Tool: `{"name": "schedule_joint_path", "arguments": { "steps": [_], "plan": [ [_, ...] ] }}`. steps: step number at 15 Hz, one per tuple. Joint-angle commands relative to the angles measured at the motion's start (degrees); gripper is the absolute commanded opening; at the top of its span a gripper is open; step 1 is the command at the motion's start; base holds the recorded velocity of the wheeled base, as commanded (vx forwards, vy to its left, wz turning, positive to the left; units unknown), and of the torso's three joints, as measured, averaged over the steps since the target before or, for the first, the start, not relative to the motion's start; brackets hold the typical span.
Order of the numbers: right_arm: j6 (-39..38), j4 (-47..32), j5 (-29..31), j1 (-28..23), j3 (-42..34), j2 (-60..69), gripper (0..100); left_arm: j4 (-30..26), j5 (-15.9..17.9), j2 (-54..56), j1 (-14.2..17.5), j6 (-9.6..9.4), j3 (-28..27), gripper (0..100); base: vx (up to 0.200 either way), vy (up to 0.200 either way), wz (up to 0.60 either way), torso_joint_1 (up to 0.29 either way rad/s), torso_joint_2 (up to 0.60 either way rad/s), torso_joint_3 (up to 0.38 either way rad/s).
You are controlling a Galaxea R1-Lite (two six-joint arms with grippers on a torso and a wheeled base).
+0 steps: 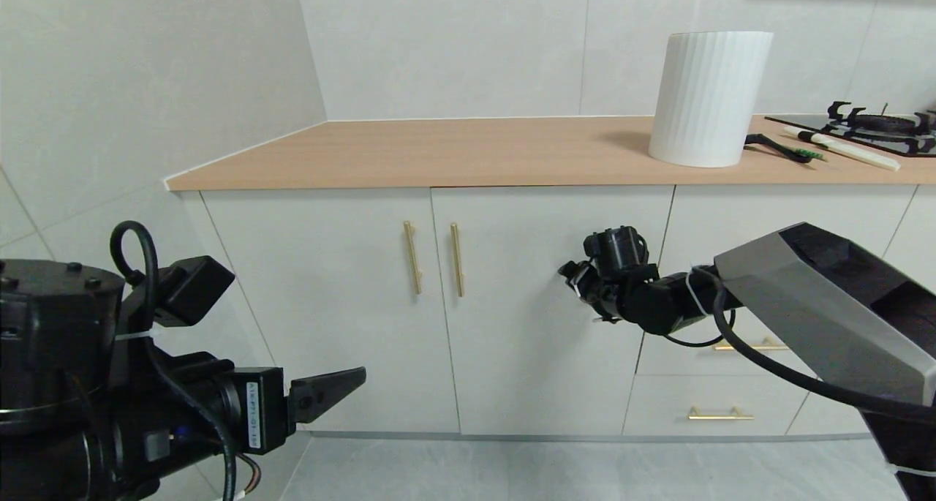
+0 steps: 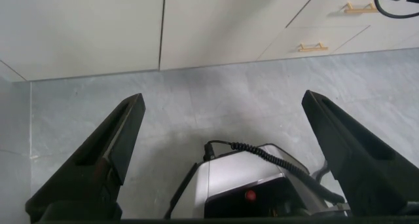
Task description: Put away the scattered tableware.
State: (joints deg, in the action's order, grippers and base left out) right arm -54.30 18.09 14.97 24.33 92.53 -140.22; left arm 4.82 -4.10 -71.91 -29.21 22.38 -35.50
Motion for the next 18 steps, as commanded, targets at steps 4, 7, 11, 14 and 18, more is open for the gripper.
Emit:
{"name": "schedule_joint_path", "arguments": {
  "steps": [4, 7, 11, 14, 18],
  "plan": [
    [-0.1, -0.3, 0.1, -0.3, 0.5, -0.1, 100, 0.0, 0.0, -0.2, -0.1, 0.03, 0.0, 100, 0.000, 0.000, 0.00, 0.000, 0.00, 0.000],
    [-0.1, -0.3, 0.1, 0.0, -0.5, 1.3, 100, 0.0, 0.0, -0.2, 0.0, 0.03, 0.0, 100, 0.000, 0.000, 0.00, 0.000, 0.00, 0.000],
    [2.4, -0.1, -10.0, 2.4, -15.8, 18.9, 100, 0.8, -0.3, 0.6, 0.0, -0.06, 0.0, 100, 0.000, 0.000, 0.00, 0.000, 0.00, 0.000],
    [13.9, 0.5, -10.7, 2.8, -27.0, 35.2, 100, 2.3, -2.4, 4.3, 0.6, -1.11, 0.3, 100, 0.000, 0.000, 0.00, 0.000, 0.00, 0.000],
    [28.0, 0.5, -10.0, 2.7, -46.6, 67.3, 100, 1.7, -2.5, 20.8, 4.7, -4.19, 5.0, 100, 0.000, 0.000, 0.00, 0.000, 0.00, 0.000]
  ]
}}
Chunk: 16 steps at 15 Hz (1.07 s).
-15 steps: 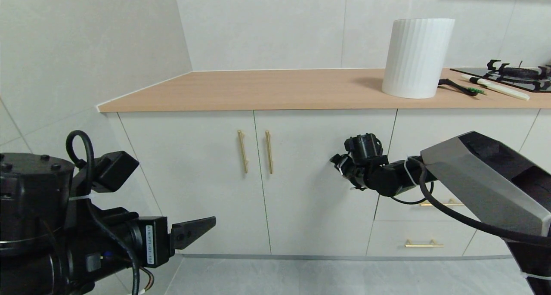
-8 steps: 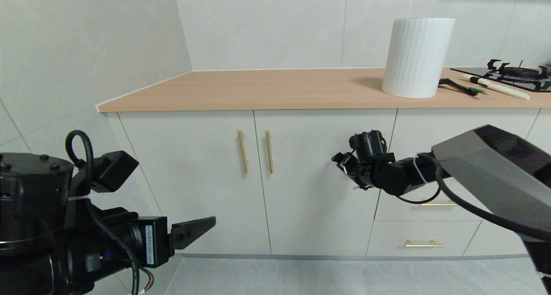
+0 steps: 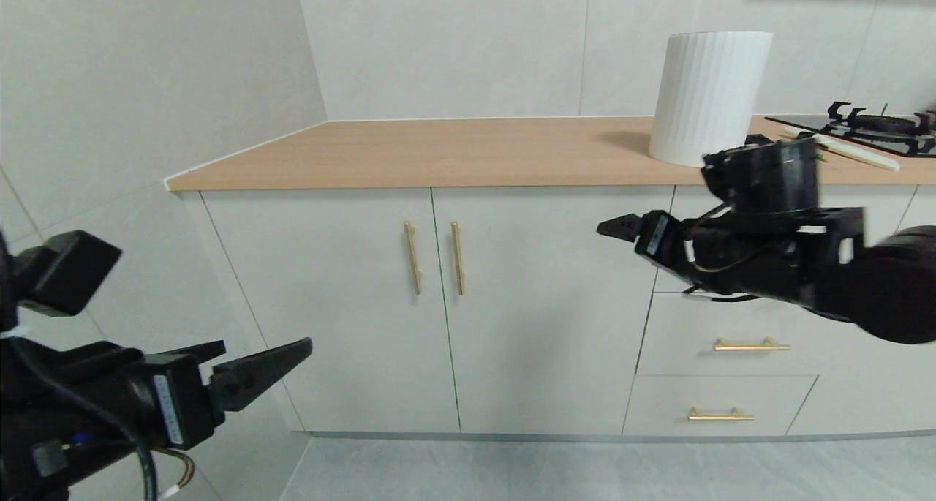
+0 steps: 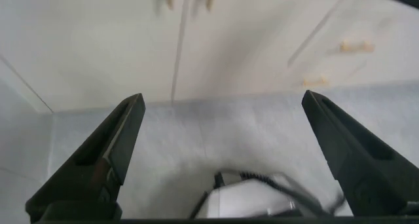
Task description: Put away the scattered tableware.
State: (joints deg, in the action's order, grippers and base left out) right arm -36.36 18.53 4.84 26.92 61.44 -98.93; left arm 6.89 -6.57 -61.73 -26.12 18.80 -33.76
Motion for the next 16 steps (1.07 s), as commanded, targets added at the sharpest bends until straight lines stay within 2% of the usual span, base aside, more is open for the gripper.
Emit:
{"name": "schedule_joint_path", "arguments": {
  "steps": [1, 3, 5, 7, 8, 9, 10, 11, 12, 14, 15, 16],
  "plan": [
    [13.5, 0.0, 2.3, -0.1, -20.1, 32.8, 100, -0.6, 0.2, 16.2, 2.0, -0.87, 6.7, 100, 0.000, 0.000, 0.00, 0.000, 0.00, 0.000],
    [19.3, -0.2, 8.1, -0.9, -28.0, 46.6, 100, -1.5, 0.2, 28.0, 4.8, -3.15, 11.3, 100, 0.000, 0.000, 0.00, 0.000, 0.00, 0.000],
    [21.7, -1.1, 9.1, -3.5, -33.6, 59.8, 100, -8.5, 0.1, 39.6, 8.3, -5.00, 11.1, 100, 0.000, 0.000, 0.00, 0.000, 0.00, 0.000],
    [25.4, -7.5, 9.0, -9.6, -36.1, 71.0, 100, -14.9, 0.1, 49.6, 11.9, -9.22, 9.8, 100, 0.000, 0.000, 0.00, 0.000, 0.00, 0.000],
    [27.1, -13.1, 8.7, -11.7, -36.0, 76.6, 100, -16.3, 0.2, 53.0, 14.5, -10.62, 9.7, 100, 0.000, 0.000, 0.00, 0.000, 0.00, 0.000],
    [28.0, -15.6, 8.6, -12.2, -35.7, 79.1, 100, -16.6, 0.2, 54.4, 15.1, -11.24, 9.7, 100, 0.000, 0.000, 0.00, 0.000, 0.00, 0.000],
    [32.5, -22.0, 8.6, -13.7, -36.0, 87.3, 100, -16.7, -1.7, 56.2, 16.4, -12.56, 9.8, 100, 0.000, 0.000, 0.00, 0.000, 0.00, 0.000],
    [34.8, -25.7, 8.5, -15.3, -36.5, 92.1, 100, -16.4, -5.6, 56.2, 16.7, -12.38, 9.6, 100, 0.000, 0.000, 0.00, 0.000, 0.00, 0.000],
    [35.2, -26.7, 8.5, -16.0, -36.6, 93.0, 100, -16.3, -6.5, 56.2, 16.8, -12.56, 9.5, 100, 0.000, 0.000, 0.00, 0.000, 0.00, 0.000],
    [35.6, -28.1, 8.5, -22.4, -38.1, 93.6, 100, -15.9, -7.6, 56.3, 19.3, -13.35, 9.9, 100, 0.000, 0.000, 0.00, 0.000, 0.00, 0.000],
    [35.8, -28.3, 8.1, -24.7, -38.7, 94.7, 100, -15.9, -7.9, 56.4, 21.0, -13.44, 10.4, 100, 0.000, 0.000, 0.00, 0.000, 0.00, 0.000],
    [36.2, -28.4, 6.1, -27.3, -40.2, 96.6, 100, -16.3, -7.4, 58.2, 24.2, -13.88, 11.0, 100, 0.000, 0.000, 0.00, 0.000, 0.00, 0.000]
  ]
}}
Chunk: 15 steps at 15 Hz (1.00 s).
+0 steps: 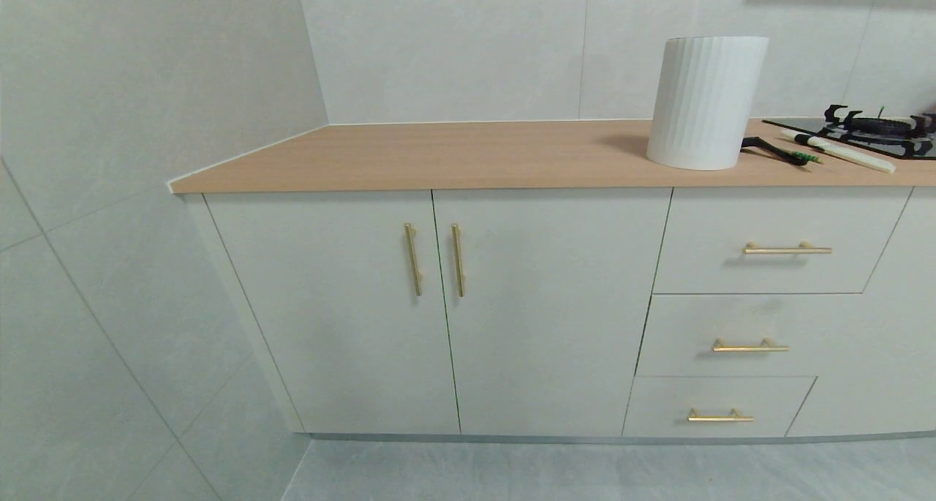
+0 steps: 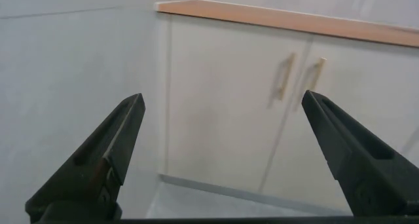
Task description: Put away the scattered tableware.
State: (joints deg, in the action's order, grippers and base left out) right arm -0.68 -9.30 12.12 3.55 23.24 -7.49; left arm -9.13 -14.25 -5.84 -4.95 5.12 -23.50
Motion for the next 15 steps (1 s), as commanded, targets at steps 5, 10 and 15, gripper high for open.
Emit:
{"name": "schedule_joint_path", "arguments": {
  "steps": [5, 10, 15],
  "plan": [
    [0.5, 2.2, -1.7, -3.8, -14.5, 7.5, 100, 1.8, 0.2, 5.8, 4.7, -4.50, 15.2, 100, 0.000, 0.000, 0.00, 0.000, 0.00, 0.000],
    [2.4, 9.2, -10.6, -3.7, -23.2, 7.5, 100, 10.9, 9.9, 5.8, 4.7, -5.91, 23.4, 100, 0.000, 0.000, 0.00, 0.000, 0.00, 0.000],
    [1.5, 9.1, -11.9, -3.6, -23.2, 7.4, 100, 9.1, 14.6, 5.8, 4.7, -5.30, 23.5, 100, 0.000, 0.000, 0.00, 0.000, 0.00, 0.000]
  ]
}}
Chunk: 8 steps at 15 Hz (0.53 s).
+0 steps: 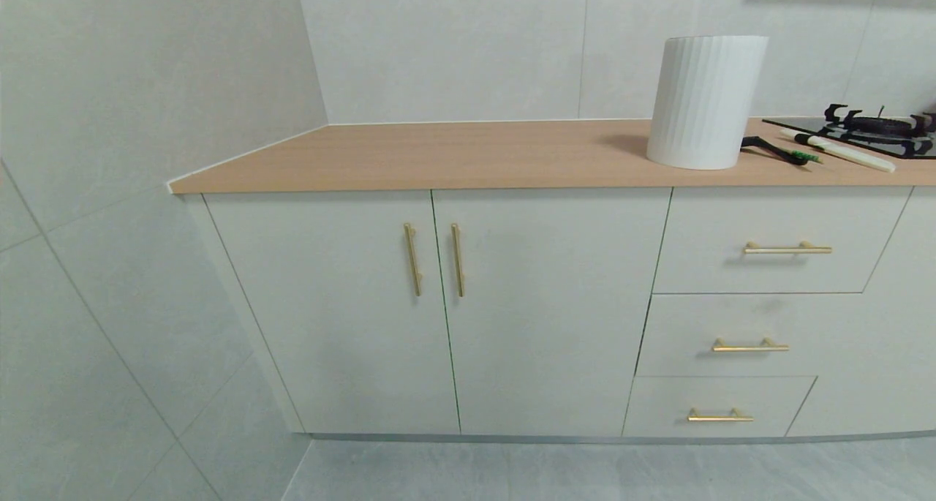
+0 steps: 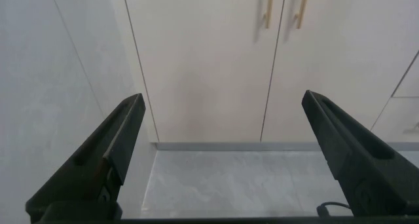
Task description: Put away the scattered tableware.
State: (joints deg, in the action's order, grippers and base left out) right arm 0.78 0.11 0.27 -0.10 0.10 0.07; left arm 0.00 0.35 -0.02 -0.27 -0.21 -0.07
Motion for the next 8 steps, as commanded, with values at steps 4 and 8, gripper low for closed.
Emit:
{"name": "schedule_joint_path", "arguments": {
  "steps": [4, 8],
  "plan": [
    [-0.3, -0.3, 0.0, 0.0, -0.1, -0.1, 100, 0.0, 0.0, 0.0, 0.0, -0.06, 0.1, 100, 0.000, 0.000, 0.00, 0.000, 0.00, 0.000],
    [-0.5, -0.3, 0.0, 0.0, -0.1, -0.1, 100, 0.0, 0.0, 0.0, 0.0, -0.06, 0.1, 100, 0.000, -0.100, 0.00, 0.001, 0.00, 0.001]
  ]
}}
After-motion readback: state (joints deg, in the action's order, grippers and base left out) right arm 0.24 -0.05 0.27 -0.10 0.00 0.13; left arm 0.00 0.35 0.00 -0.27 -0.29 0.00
